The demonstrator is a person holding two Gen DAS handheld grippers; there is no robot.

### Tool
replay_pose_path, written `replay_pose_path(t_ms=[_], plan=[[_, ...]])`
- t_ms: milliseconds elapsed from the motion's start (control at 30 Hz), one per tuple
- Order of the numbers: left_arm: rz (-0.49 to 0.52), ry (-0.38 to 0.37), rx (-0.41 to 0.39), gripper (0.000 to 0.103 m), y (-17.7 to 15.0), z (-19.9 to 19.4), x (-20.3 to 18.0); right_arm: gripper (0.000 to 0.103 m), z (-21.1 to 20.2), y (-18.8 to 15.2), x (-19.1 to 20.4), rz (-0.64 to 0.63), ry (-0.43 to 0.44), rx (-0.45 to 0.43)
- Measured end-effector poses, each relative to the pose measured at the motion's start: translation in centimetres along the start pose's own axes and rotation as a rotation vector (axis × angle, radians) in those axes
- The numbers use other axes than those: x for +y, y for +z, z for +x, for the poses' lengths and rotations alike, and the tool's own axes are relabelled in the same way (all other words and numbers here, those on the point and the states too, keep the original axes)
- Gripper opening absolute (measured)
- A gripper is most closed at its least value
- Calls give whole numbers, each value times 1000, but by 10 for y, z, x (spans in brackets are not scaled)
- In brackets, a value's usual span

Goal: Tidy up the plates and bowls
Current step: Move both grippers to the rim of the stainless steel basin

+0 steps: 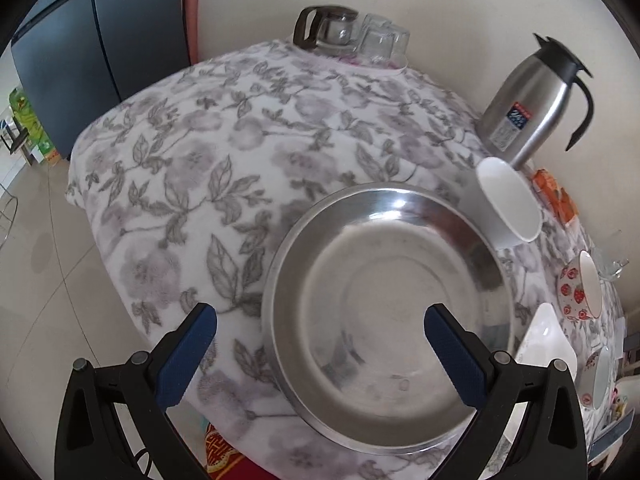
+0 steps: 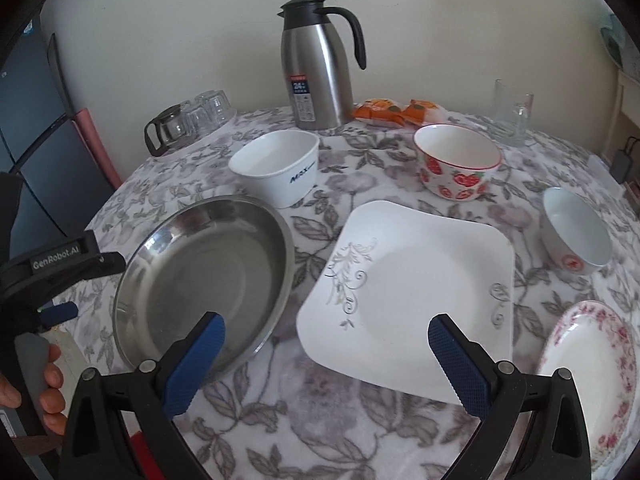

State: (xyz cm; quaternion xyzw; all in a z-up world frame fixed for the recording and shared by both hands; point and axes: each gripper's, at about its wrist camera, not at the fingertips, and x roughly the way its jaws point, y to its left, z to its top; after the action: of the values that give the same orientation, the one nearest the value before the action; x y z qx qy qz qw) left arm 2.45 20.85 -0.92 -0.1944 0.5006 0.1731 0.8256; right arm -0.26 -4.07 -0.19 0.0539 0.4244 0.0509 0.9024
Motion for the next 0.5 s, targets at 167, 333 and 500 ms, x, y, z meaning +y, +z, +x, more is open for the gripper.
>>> replay_pose_path(t_ms=[167,333,500], plan=[[-8,11,9,103,4,10,11,94,14,7,11,-20,28,6],[-50,-3,41,103,9,27,28,86,34,15,21,-37,46,13],[-75,-11,52,103,13,42,40,74,51,21,25,-35,71,34]])
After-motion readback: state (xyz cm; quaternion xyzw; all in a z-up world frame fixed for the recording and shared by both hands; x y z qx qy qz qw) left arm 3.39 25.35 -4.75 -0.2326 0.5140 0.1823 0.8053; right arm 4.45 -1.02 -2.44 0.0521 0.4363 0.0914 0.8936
